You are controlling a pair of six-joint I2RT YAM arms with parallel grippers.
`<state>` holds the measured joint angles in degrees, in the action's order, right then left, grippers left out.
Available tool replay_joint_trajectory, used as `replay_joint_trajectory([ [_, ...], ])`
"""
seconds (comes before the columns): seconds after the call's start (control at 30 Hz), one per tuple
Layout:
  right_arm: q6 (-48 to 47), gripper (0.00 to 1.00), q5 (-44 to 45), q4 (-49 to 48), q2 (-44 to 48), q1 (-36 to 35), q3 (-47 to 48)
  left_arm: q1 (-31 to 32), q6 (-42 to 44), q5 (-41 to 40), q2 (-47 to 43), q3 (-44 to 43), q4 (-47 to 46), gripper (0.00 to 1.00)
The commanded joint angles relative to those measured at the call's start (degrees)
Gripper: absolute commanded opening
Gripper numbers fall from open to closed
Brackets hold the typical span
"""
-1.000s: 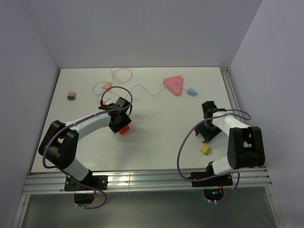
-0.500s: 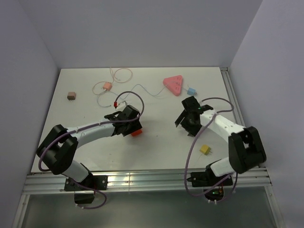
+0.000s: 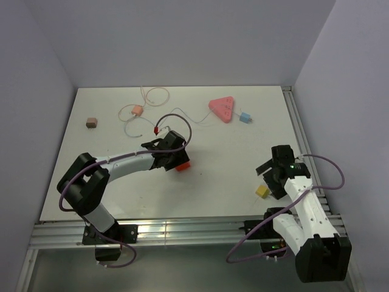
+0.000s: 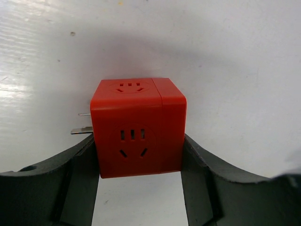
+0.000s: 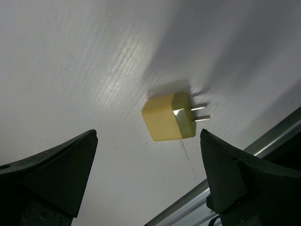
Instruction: Insert the plug
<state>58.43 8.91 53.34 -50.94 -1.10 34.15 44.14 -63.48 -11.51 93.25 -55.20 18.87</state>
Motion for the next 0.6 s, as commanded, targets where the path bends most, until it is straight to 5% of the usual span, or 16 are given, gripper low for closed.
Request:
replay_joint_trajectory([
  [0.0, -0.1, 0.97, 3.5, 4.8, 2.0, 2.8, 0.5, 0.9, -0.3, 5.0, 6.1, 3.3, 9.3, 0.42],
  [0.07, 0.1, 0.97, 2.4, 5.2, 1.9, 3.6, -0.3, 0.9, -0.1, 5.3, 6.9, 2.8, 10.0, 0.43],
  [0.13, -0.1, 0.97, 1.4, 4.1, 2.5, 3.7, -1.7, 1.0, 0.5, 4.6, 7.5, 1.9, 10.6, 0.57],
  [0.17, 0.5, 0.97, 0.9, 3.7, 3.2, 3.7, -2.2, 1.0, 0.5, 4.0, 7.6, 1.5, 11.3, 0.80],
  [0.57, -2.7, 0.93, -5.4, -11.8, -5.6, 3.4, -5.9, 1.1, 2.1, 2.8, 2.5, 0.7, 14.0, 0.83],
])
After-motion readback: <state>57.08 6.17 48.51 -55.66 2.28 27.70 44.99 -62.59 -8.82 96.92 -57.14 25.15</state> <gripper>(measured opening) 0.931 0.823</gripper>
